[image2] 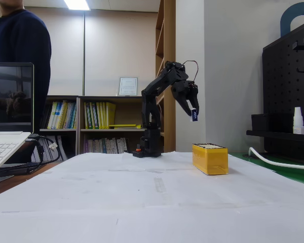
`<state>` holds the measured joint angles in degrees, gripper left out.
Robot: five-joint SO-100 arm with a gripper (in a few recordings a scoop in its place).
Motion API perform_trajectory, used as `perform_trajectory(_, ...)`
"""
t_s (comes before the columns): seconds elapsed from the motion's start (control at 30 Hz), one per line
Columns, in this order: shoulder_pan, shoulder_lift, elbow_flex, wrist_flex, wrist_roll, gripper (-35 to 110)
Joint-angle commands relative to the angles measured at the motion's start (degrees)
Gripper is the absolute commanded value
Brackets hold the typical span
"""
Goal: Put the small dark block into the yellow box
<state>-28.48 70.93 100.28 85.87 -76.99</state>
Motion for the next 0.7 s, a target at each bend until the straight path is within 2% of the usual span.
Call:
perform_trajectory(0.0, -1.23, -3.16, -2.72, -5.01, -1.93, 0)
perform_trajectory(0.17, -1.05, -3.43, -11.95, -13.97, -5.89, 0)
perform_trajectory(0.67, -4.75, -1.32, -13.01, -17.67, -5.01, 0)
